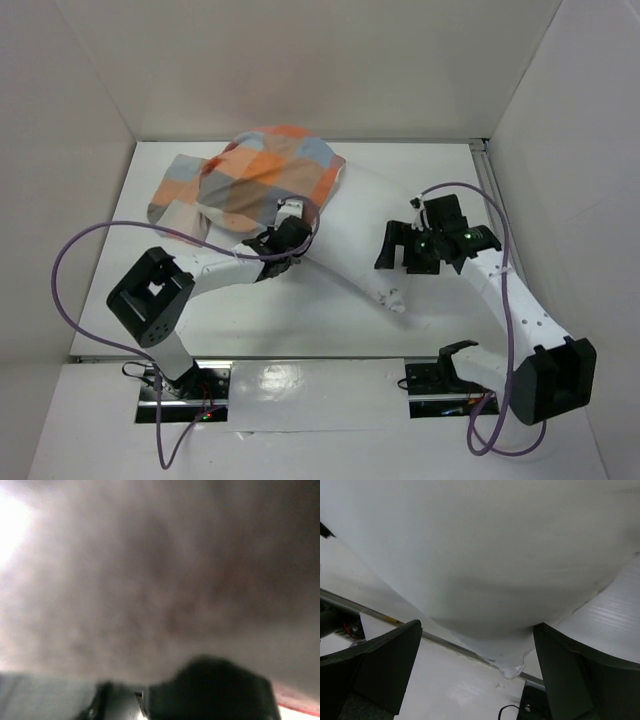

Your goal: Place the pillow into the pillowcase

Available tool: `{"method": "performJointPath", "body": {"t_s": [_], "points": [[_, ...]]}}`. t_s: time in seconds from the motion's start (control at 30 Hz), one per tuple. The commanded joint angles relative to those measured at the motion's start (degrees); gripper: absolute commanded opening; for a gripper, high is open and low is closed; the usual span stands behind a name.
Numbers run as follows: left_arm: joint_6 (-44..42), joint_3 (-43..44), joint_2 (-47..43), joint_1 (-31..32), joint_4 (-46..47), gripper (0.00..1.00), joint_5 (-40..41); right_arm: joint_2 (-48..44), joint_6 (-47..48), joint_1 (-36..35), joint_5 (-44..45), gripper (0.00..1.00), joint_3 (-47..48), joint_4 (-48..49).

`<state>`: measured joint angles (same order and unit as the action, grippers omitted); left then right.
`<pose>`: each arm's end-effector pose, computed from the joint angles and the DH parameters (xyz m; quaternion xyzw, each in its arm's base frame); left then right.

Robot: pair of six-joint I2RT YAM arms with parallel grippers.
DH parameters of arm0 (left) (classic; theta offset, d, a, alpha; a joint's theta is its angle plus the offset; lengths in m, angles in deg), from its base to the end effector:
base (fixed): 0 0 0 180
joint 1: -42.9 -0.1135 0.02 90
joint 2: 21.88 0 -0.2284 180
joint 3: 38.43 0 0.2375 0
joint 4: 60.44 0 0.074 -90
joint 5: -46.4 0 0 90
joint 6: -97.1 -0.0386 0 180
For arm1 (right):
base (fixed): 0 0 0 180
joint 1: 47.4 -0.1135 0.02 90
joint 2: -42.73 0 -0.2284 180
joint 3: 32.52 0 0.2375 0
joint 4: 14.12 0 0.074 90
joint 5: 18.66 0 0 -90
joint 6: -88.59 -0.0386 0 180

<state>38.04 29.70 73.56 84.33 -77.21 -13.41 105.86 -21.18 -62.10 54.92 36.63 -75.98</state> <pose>0.2601 -0.2037 0.1572 -0.0199 0.8946 -0.0288 0.4456 0.2055 0.0652 0.2503 -0.0001 0.9470 0.2165 0.2372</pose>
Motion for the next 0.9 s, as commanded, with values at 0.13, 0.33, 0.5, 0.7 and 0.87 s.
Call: {"method": "performJointPath", "body": {"t_s": [0.13,0.33,0.5,0.7,0.87], "points": [[-4.6,10.8,-3.9,4.3,-2.8,0.0,-4.5,7.3,-3.2,-5.6,-10.0,0.35,-3.5,16.7],[-8.3,36.3,2.5,17.8,-11.6,0.0,-27.6,16.7,-10.0,-6.8,-7.7,0.0,5.9,27.2],[-9.5,42.4,-0.6,17.7,-11.6,0.0,-38.0,18.0,-11.3,-2.9,-7.7,0.0,8.1,29.2],[-9.5,43.1,-1.4,9.1,-14.7,0.0,-40.6,13.7,-11.3,-2.4,-4.9,0.0,8.0,26.9],[-10.0,48.9,-4.7,5.9,-24.6,0.0,-40.0,4.9,-3.8,-2.4,-0.2,0.0,14.0,15.4]]}}
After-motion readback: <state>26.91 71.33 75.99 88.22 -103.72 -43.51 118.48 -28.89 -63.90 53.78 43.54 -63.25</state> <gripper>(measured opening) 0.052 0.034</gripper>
